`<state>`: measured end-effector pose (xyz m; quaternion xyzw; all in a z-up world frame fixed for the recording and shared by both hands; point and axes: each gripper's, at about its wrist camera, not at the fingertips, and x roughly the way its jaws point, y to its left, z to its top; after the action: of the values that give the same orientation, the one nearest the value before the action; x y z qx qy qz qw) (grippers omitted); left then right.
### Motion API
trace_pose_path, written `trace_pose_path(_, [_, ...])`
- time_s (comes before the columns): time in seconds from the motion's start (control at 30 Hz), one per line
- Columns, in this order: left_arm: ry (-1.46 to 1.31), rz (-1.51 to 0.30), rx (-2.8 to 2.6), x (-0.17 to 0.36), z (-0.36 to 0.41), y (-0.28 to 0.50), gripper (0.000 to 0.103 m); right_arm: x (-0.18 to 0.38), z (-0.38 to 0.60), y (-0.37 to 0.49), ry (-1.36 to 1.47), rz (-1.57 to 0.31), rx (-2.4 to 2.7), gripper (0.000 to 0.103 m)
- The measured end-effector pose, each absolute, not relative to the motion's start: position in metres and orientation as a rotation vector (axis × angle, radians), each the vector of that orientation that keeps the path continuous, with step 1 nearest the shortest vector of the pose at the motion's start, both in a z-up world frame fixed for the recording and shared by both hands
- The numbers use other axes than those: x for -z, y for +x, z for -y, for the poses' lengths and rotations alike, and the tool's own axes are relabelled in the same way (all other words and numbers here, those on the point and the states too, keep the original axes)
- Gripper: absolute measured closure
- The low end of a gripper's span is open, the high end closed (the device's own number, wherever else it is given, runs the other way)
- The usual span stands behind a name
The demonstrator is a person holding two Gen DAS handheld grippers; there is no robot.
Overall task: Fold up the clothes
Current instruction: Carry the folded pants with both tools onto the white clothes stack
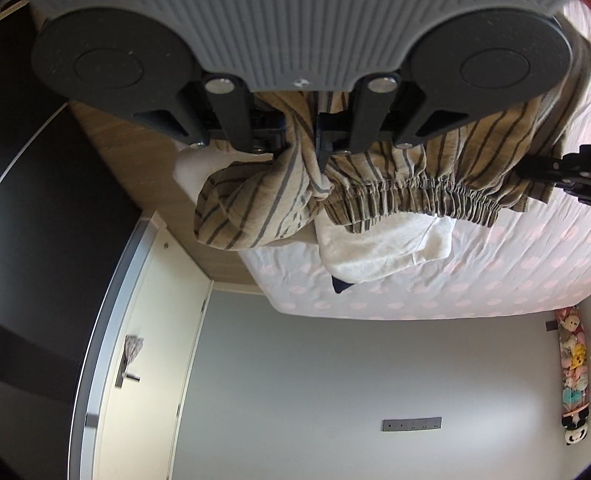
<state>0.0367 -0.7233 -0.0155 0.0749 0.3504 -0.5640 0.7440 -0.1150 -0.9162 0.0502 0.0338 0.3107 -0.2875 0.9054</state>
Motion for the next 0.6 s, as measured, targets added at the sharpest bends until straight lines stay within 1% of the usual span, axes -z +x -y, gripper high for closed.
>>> trace_pose_path(0.1, [0.195, -0.782, 1.22, 0.025, 0.732, 0.042, 0.099, -0.027, 0.93, -0.098, 0.084, -0.687, 0.572, 0.088])
trace_pose_path(0.27, [0.233, -0.826, 1.202, 0.049, 0.743, 0.049, 0.099, 0.003, 0.952, -0.094, 0.158, -0.715, 0.56, 0.087])
trace_pose_path(0.37, [0.241, -0.837, 1.197, 0.055, 0.744, 0.048, 0.099, 0.009, 0.963, -0.098, 0.24, -0.694, 0.574, 0.073])
trace_pose_path(0.43, [0.237, -0.84, 1.2, 0.053, 0.742, 0.048, 0.099, 0.007, 0.967, -0.102, 0.281, -0.674, 0.583, 0.071])
trace_pose_path(0.5, [0.235, -0.842, 1.205, 0.048, 0.741, 0.048, 0.098, -0.002, 0.968, -0.11, 0.294, -0.651, 0.619, 0.058])
trace_pose_path(0.53, [0.232, -0.841, 1.207, 0.045, 0.739, 0.048, 0.098, -0.007, 0.968, -0.115, 0.297, -0.638, 0.642, 0.056])
trace_pose_path(0.57, [0.231, -0.839, 1.206, 0.042, 0.738, 0.048, 0.096, -0.013, 0.969, -0.122, 0.311, -0.623, 0.661, 0.051])
trace_pose_path(0.6, [0.232, -0.836, 1.204, 0.039, 0.736, 0.048, 0.095, -0.018, 0.969, -0.128, 0.324, -0.607, 0.68, 0.049])
